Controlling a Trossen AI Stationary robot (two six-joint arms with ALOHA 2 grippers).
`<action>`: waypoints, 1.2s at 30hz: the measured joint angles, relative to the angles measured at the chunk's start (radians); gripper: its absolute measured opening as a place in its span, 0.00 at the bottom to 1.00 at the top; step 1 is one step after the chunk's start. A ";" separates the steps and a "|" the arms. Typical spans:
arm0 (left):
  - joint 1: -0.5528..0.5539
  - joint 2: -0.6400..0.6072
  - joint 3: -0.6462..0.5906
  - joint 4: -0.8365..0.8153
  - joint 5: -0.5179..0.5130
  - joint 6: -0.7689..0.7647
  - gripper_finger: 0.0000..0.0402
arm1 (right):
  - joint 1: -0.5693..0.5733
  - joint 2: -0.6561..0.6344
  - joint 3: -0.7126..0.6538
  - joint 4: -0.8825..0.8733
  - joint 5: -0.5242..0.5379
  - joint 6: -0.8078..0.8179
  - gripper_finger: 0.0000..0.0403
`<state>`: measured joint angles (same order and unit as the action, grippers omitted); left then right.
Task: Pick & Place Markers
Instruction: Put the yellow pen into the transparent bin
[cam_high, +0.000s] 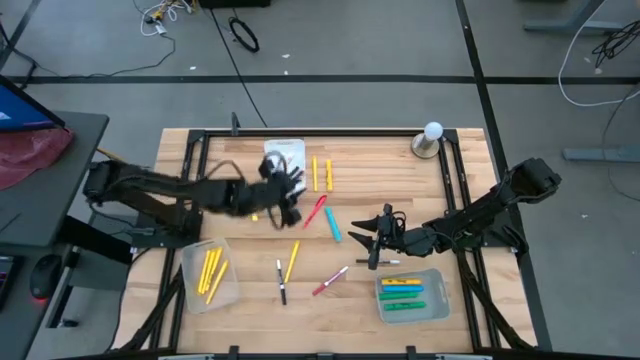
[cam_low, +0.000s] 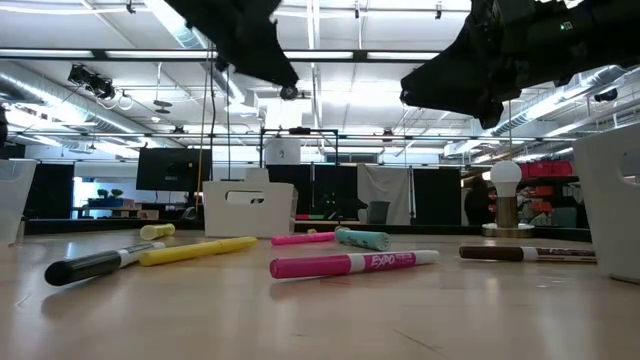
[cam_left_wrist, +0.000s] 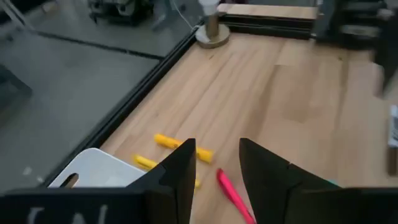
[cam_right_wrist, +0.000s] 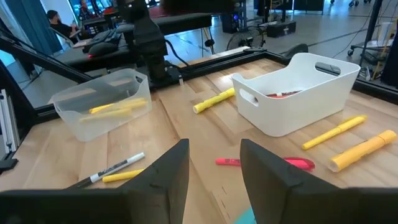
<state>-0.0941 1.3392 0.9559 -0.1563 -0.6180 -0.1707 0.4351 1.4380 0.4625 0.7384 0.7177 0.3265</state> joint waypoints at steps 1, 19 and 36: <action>-0.039 0.001 0.000 -0.002 -0.046 0.000 0.32 | 0.000 0.000 0.000 0.000 0.000 0.003 0.36; -0.332 -0.163 -0.358 -0.007 -0.395 -0.400 0.31 | 0.000 0.000 0.000 -0.004 0.000 0.002 0.36; -0.375 -0.345 -0.449 -0.323 -0.216 -0.923 0.31 | -0.001 0.000 0.000 -0.033 0.000 0.002 0.36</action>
<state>-0.4689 0.9944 0.5066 -0.4795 -0.8336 -1.0934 0.4343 1.4380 0.4625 0.7055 0.7177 0.3283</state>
